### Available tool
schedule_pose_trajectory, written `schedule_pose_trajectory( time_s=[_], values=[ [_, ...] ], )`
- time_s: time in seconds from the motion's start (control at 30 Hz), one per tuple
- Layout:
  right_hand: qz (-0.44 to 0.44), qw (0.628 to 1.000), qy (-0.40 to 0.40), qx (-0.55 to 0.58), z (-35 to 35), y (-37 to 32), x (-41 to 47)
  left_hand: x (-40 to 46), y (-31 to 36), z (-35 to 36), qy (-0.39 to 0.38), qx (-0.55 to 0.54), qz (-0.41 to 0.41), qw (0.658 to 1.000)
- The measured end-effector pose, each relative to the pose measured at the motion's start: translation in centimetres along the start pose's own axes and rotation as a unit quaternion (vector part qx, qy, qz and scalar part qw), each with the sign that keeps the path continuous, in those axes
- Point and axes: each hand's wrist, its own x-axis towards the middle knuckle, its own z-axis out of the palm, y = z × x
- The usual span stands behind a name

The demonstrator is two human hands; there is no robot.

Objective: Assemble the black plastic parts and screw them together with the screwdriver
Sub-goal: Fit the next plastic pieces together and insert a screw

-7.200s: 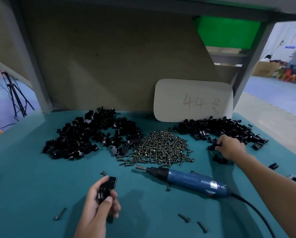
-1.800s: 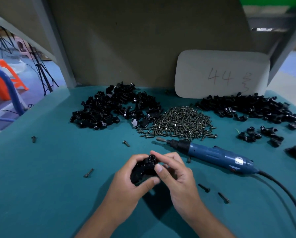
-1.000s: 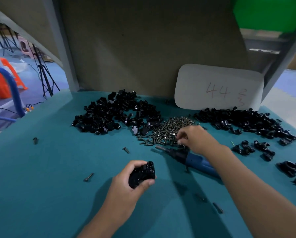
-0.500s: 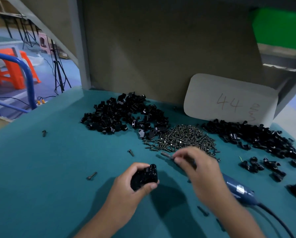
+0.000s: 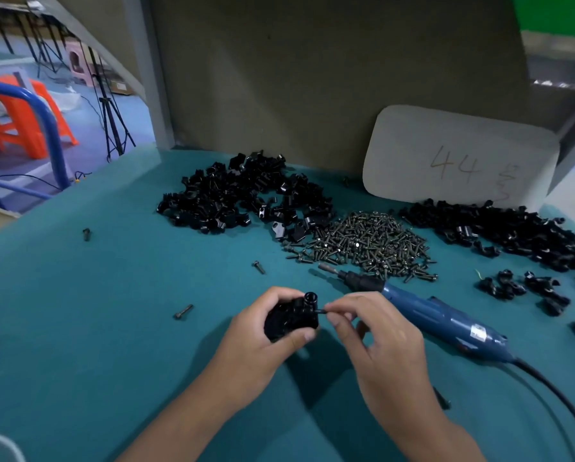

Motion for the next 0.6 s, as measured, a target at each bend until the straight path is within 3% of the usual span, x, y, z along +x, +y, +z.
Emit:
schedule_pose_trajectory(
  time_s=[0.3, 0.43, 0.6],
  values=[
    [-0.01, 1.0, 0.002, 0.02, 0.3, -0.3, -0.4, -0.2, 1.1, 0.0, -0.019, 0.002, 0.008, 1.0],
    [0.013, 0.998, 0.018, 0.058, 0.3, -0.2, -0.2, -0.2, 1.0, 0.0, -0.021, -0.002, 0.014, 1.0],
    [0.061, 0.992, -0.017, 0.108, 0.2, -0.2, 0.0, -0.1, 1.2, -0.1, -0.028, 0.003, 0.018, 0.999]
  ],
)
